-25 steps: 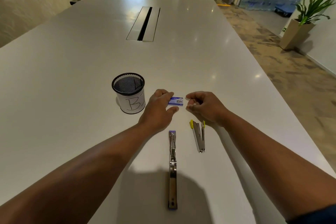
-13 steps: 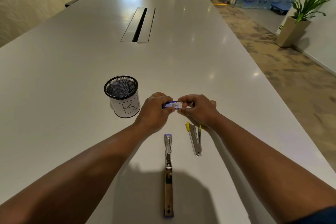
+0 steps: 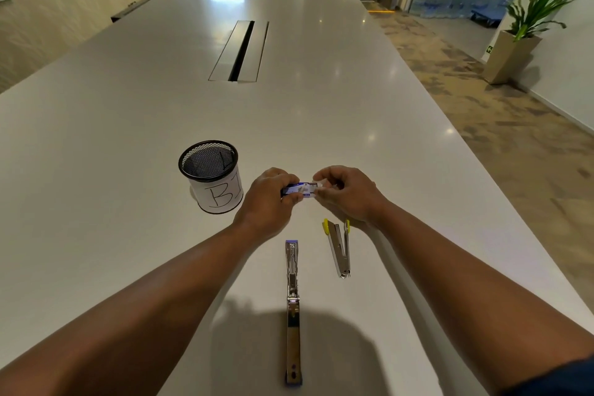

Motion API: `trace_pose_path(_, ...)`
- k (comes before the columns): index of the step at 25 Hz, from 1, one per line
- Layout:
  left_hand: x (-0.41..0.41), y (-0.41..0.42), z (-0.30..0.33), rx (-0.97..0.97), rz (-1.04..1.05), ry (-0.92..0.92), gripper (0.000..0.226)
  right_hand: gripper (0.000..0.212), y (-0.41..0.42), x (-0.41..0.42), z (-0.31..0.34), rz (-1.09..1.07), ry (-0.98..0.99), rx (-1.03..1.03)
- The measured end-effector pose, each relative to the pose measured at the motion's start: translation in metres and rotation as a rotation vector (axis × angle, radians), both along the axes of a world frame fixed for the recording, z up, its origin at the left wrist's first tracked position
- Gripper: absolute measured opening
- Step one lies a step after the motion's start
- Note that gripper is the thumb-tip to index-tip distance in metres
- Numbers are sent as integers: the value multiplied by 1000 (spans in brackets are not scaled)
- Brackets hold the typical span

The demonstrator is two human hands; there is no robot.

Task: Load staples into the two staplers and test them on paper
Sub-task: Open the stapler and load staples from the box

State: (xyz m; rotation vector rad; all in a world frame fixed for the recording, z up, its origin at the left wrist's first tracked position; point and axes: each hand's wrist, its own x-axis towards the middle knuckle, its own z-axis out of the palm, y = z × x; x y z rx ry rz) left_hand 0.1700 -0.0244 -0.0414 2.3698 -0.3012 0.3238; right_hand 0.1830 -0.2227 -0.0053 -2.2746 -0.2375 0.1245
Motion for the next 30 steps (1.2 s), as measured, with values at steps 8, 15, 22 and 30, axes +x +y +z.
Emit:
trace_pose_path(8,1,0,0,0,17,3,26,18,1,2,2,-47,3,39)
trace_pose_path(15,1,0,-1,-9,4,0,26,10,5,17,20,183,-107,-249)
trace_pose_path(22,2,1,-3,-8,10,8,28,15,11,24,34,309,-133,-436)
trace_pose_path(30,1,0,-2,1,13,-1,27,19,9,19,39,395,-223,-521)
